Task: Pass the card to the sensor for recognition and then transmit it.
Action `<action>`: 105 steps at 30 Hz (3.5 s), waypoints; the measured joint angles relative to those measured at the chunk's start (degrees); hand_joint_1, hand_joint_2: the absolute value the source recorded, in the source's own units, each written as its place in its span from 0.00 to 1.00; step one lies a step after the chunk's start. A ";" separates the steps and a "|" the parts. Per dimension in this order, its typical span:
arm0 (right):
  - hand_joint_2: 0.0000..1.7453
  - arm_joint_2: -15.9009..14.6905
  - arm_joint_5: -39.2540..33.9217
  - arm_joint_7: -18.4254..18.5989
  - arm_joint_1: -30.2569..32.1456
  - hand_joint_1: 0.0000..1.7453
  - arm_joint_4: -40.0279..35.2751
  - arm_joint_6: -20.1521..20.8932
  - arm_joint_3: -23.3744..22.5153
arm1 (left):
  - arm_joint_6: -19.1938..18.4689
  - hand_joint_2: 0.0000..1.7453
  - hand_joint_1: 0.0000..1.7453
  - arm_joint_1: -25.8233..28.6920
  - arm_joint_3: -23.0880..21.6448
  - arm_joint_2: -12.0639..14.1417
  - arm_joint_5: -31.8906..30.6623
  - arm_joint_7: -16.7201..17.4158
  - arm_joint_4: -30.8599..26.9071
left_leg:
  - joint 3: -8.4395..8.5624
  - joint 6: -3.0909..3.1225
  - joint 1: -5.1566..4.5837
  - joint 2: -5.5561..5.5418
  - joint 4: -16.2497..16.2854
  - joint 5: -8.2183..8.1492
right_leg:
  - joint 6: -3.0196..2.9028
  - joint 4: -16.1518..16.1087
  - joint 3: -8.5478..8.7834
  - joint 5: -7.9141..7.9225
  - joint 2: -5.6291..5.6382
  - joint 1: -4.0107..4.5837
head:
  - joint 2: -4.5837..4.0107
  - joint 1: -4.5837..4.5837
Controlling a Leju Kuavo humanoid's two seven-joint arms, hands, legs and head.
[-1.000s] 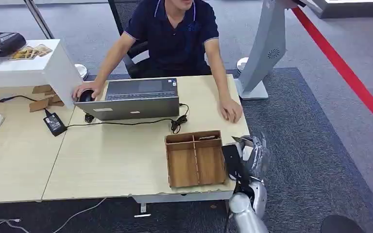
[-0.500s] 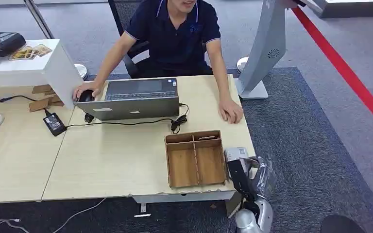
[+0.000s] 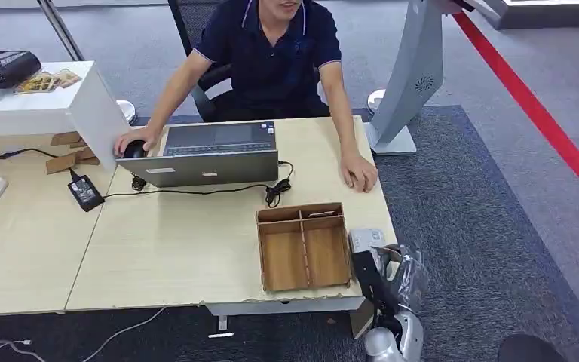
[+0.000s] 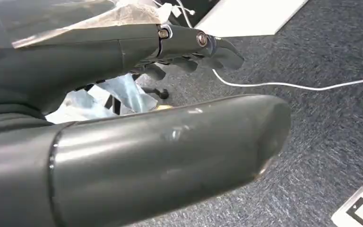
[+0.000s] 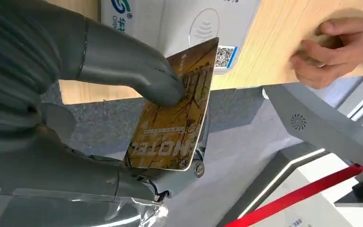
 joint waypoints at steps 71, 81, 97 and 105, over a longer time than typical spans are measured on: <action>1.00 0.31 -6.43 -5.60 -2.51 1.00 -18.45 0.17 14.78 | 0.00 0.00 0.00 -0.35 -2.18 -0.74 -1.42 -2.86 0.13 | -0.11 0.00 0.00 -0.10 0.00 0.01 | 0.00 0.03 -0.03 0.00 -0.05 0.00 | 0.00 0.02; 1.00 0.31 -5.73 -4.96 -2.67 0.00 -18.31 0.17 15.19 | 0.00 0.00 0.00 -0.34 -2.38 -0.74 -0.83 -2.86 0.13 | -0.12 0.00 0.00 -0.10 0.00 0.01 | 0.00 0.03 -0.04 0.00 -0.05 0.00 | 0.00 0.02; 1.00 0.31 -4.68 -3.80 -2.75 0.00 -17.44 0.17 15.21 | 0.00 0.00 0.00 -0.35 -2.67 -0.74 0.48 -2.62 0.13 | -0.14 0.00 0.00 -0.10 0.00 0.01 | 0.00 0.03 -0.08 -0.01 -0.05 0.00 | 0.00 0.02; 1.00 0.33 -2.32 -2.56 -2.93 0.00 -16.08 0.17 15.28 | 0.00 0.00 0.00 -0.35 -2.71 -0.74 0.83 -2.54 0.13 | -0.17 0.00 0.00 -0.10 0.00 0.01 | 0.00 0.03 -0.10 -0.01 -0.05 0.00 | 0.00 0.02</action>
